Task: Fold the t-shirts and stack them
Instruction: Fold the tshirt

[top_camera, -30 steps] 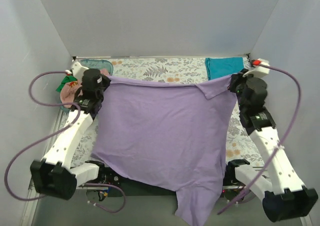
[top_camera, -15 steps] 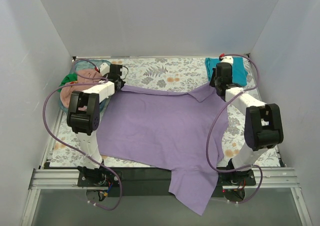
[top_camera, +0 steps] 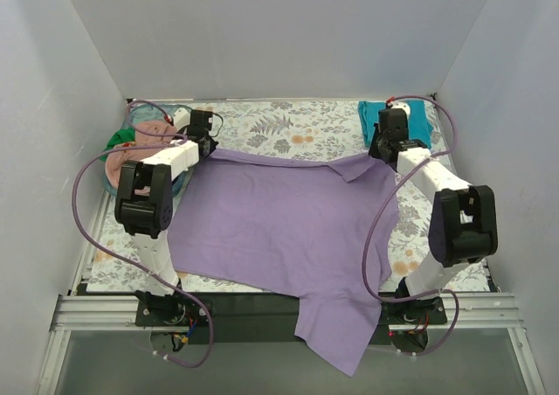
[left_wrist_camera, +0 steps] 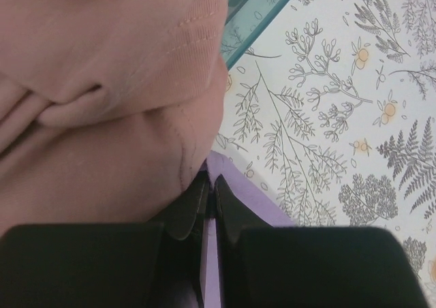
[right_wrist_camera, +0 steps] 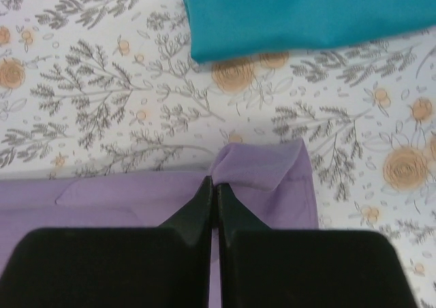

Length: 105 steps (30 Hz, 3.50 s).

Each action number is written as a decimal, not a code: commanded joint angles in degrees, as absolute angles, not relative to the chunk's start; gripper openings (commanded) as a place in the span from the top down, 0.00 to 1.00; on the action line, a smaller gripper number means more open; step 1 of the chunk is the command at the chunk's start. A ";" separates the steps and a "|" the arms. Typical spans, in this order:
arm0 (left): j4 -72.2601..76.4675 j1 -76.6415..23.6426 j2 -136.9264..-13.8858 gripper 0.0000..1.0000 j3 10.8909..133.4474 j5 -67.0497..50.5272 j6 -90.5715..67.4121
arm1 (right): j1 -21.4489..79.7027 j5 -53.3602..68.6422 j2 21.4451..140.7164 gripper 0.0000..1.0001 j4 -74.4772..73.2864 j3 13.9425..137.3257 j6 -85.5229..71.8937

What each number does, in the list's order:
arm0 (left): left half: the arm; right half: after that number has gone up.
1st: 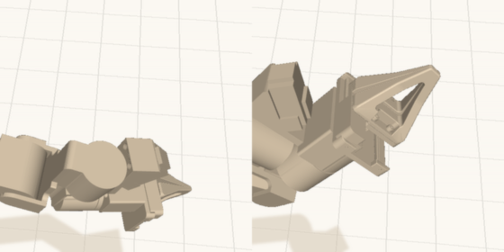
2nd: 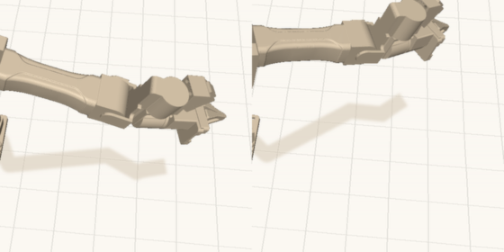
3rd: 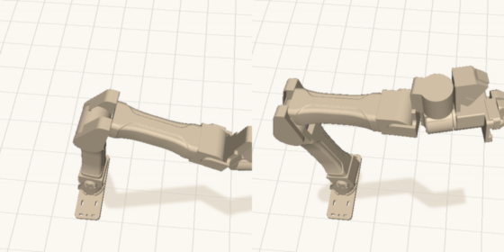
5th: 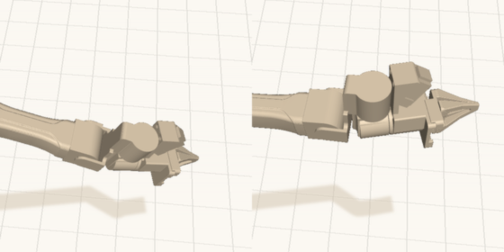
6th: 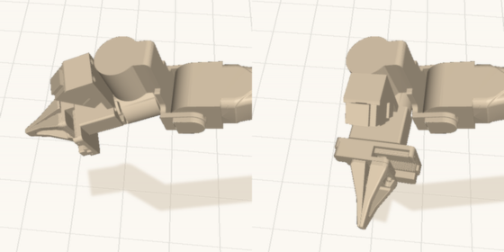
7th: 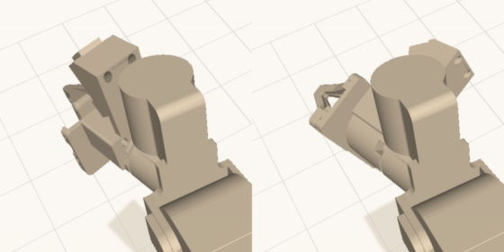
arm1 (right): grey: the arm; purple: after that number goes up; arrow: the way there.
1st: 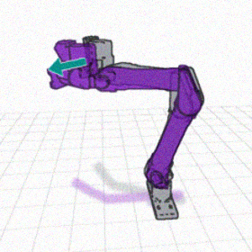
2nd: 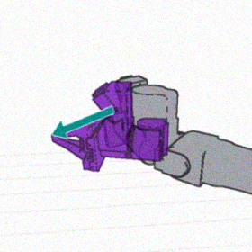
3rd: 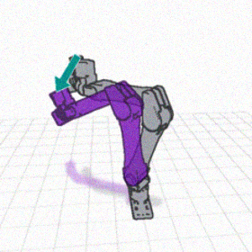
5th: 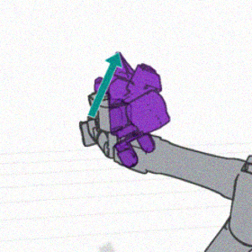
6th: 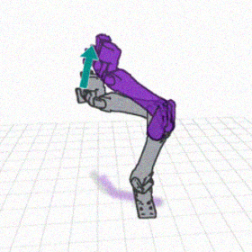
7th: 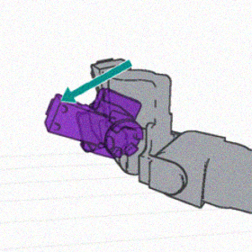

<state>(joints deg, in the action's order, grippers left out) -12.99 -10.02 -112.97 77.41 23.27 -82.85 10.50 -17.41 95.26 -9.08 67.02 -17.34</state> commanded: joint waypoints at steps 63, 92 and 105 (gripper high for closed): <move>-32.35 -11.60 -78.32 0.37 60.73 13.62 -81.39 | 17.75 -2.98 51.41 0.01 -45.18 43.15 -32.17; -22.50 -12.92 -97.38 0.30 55.99 18.99 -86.13 | 3.00 -2.32 89.03 0.02 -18.21 35.95 -28.84; -22.85 -12.92 -107.83 0.30 67.91 14.59 -91.23 | -3.95 5.00 106.68 0.02 -13.18 61.77 -24.79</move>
<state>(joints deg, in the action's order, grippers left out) -22.37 -13.19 -104.49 64.58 16.27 -88.40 -1.28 7.29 98.83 -15.00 58.30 -28.21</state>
